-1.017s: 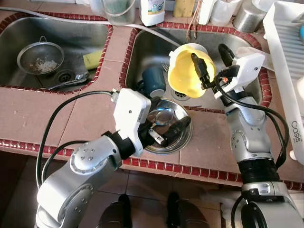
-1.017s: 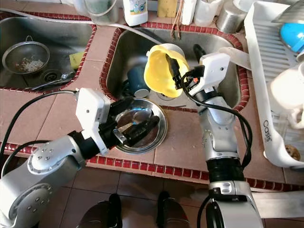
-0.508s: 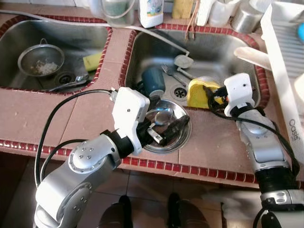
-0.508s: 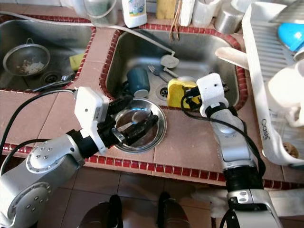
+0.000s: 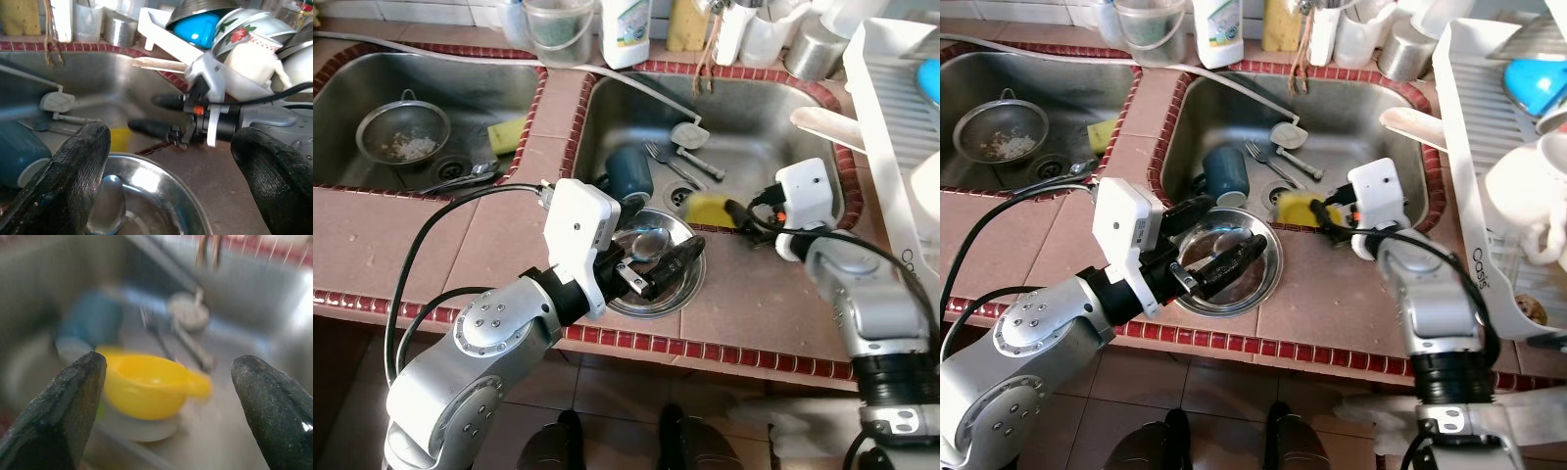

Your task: Kitchen organization

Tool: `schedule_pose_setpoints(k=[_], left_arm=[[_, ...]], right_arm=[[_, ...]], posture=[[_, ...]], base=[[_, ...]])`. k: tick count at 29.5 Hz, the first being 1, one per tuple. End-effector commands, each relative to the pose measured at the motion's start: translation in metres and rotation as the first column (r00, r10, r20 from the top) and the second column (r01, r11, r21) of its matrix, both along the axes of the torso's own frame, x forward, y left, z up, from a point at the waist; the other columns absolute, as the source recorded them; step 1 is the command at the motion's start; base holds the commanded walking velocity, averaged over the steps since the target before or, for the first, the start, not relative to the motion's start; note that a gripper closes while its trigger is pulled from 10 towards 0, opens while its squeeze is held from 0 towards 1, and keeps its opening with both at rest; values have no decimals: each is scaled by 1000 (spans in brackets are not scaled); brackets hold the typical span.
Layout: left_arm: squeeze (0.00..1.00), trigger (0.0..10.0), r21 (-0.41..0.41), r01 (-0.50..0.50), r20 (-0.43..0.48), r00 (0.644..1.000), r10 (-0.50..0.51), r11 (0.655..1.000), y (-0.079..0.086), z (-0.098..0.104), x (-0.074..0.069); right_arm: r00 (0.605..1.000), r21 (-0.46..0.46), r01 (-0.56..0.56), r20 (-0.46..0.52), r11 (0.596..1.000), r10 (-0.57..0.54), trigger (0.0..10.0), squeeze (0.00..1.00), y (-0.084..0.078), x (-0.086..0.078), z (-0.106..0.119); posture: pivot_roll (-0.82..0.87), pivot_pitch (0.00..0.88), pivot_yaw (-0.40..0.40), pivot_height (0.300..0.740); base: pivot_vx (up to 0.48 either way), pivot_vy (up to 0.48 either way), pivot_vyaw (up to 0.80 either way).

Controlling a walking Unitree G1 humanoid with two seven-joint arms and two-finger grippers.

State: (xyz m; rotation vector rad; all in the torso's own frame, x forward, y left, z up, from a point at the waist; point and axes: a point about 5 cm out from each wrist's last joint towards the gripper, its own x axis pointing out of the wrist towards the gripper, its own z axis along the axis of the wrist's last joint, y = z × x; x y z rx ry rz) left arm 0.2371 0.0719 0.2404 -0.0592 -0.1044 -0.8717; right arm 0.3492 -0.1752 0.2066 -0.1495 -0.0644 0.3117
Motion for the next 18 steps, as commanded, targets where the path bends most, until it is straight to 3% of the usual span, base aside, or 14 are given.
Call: schedule_pose_setpoints(k=[1,7,9,18], left_arm=[[0,10000,0,18,-1,1000,-18,1000,-1,-1,-4],[0,10000,3,15,0,1000,-15,1000,1,0,-3],[0,10000,4,14,1,1000,-14,1000,1,-1,-3],[0,10000,14,-4,14,1000,4,1000,5,0,3]], right_arm=[[994,37,1,106,999,-5,10000,0,-2,-5,22],[988,27,22,152,999,-26,10000,0,-2,-10,29],[978,65,20,207,998,-33,10000,0,-3,-12,34],[965,96,23,258,995,-47,10000,0,-2,-17,39]], posture=[[-72,307,22,740],[-70,306,23,740],[-71,303,24,740],[-72,293,24,740]], base=[[0,0,0],[0,0,0],[0,0,0],[0,0,0]])
